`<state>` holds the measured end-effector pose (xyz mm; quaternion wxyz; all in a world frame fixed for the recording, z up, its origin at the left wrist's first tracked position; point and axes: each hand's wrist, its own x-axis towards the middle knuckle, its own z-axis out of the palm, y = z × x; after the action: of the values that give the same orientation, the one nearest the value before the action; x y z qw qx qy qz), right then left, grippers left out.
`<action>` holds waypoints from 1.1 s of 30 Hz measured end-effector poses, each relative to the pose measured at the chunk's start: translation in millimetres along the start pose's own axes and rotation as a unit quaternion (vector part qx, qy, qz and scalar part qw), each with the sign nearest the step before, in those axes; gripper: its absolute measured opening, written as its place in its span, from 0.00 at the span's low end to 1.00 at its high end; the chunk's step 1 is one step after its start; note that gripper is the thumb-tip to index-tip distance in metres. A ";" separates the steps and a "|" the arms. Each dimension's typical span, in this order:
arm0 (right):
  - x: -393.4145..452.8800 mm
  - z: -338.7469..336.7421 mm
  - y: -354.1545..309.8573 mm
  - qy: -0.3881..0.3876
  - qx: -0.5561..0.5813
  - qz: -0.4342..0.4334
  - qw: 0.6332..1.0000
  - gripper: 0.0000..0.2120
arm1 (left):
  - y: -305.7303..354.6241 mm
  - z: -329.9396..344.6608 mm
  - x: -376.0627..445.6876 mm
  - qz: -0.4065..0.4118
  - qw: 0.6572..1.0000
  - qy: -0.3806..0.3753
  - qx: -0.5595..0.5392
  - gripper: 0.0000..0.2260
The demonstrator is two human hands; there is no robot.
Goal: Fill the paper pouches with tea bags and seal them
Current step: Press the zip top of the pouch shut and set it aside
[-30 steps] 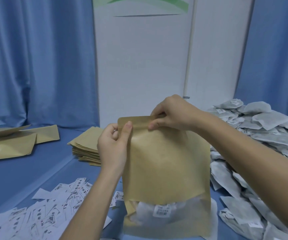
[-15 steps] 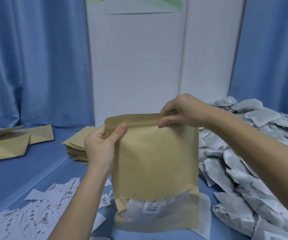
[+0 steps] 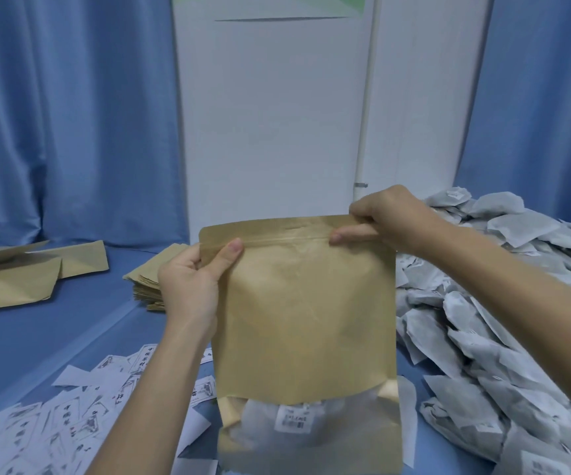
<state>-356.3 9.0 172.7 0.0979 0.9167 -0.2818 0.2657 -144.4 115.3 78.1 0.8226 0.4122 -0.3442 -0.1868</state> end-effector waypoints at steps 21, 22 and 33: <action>7.8 38.0 -25.9 0.149 -0.060 -0.009 0.987 0.32 | -5.9 0.5 -3.3 0.002 0.998 -0.061 0.012 0.09; 7.4 38.4 -27.1 0.161 -0.061 -0.018 0.985 0.33 | -9.5 -1.2 -3.9 -0.014 0.996 -0.082 0.003 0.11; -19.5 49.7 10.4 0.199 -0.050 0.157 0.966 0.34 | -43.3 -21.5 -16.9 -0.156 0.968 -0.183 0.075 0.11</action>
<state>-354.4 -6.8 120.7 0.1548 0.7836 -0.4098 0.4405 -141.7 111.5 27.2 0.6734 0.4796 -0.4335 -0.3587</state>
